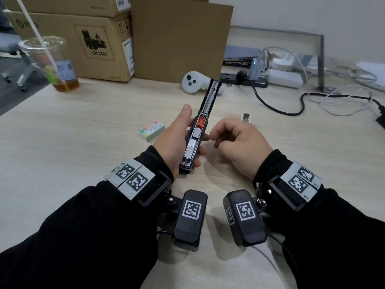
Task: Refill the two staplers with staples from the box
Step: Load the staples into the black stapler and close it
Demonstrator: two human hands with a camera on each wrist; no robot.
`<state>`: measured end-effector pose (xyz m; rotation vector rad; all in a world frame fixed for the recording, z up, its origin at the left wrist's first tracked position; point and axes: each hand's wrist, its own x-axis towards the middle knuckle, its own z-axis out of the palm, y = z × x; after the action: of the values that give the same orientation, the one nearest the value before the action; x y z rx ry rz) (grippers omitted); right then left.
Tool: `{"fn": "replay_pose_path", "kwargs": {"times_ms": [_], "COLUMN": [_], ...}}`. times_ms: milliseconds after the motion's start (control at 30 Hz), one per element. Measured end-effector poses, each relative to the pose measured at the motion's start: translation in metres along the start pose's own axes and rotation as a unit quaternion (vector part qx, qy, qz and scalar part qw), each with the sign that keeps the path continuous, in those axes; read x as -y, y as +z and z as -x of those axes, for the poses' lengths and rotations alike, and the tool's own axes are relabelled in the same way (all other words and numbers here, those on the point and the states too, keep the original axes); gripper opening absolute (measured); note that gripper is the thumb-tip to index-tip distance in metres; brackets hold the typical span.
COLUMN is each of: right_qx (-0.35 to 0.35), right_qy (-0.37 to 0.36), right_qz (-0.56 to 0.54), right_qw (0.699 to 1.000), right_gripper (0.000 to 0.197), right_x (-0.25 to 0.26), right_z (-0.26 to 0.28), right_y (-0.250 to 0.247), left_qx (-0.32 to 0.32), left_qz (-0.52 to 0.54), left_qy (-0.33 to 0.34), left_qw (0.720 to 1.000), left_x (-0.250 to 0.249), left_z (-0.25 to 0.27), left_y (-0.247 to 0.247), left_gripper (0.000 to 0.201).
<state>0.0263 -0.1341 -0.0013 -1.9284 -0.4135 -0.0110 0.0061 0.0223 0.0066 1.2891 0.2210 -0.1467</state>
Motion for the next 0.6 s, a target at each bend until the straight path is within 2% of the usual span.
{"fn": "replay_pose_path", "kwargs": {"times_ms": [200, 367, 600], "right_qx": [0.118, 0.127, 0.157], "right_qy": [-0.01, -0.034, -0.04], "right_qz": [0.051, 0.129, 0.157], "right_qw": [0.992, 0.983, 0.974], "right_gripper": [0.024, 0.029, 0.025], "right_x": [0.0027, 0.002, 0.0032], "right_z": [0.0054, 0.0054, 0.0055], "right_y": [-0.0039, -0.0053, -0.0075], "left_qx": [-0.027, -0.015, -0.014], "left_qz": [0.019, 0.037, 0.029], "left_qy": [-0.008, 0.004, 0.008], "left_qw": [0.999, 0.999, 0.999], "left_x": [-0.0021, -0.0033, -0.0041], "left_z": [-0.0019, -0.0009, 0.0], "left_y": [-0.0017, -0.002, -0.0013], "left_gripper": [0.058, 0.056, 0.057]}}
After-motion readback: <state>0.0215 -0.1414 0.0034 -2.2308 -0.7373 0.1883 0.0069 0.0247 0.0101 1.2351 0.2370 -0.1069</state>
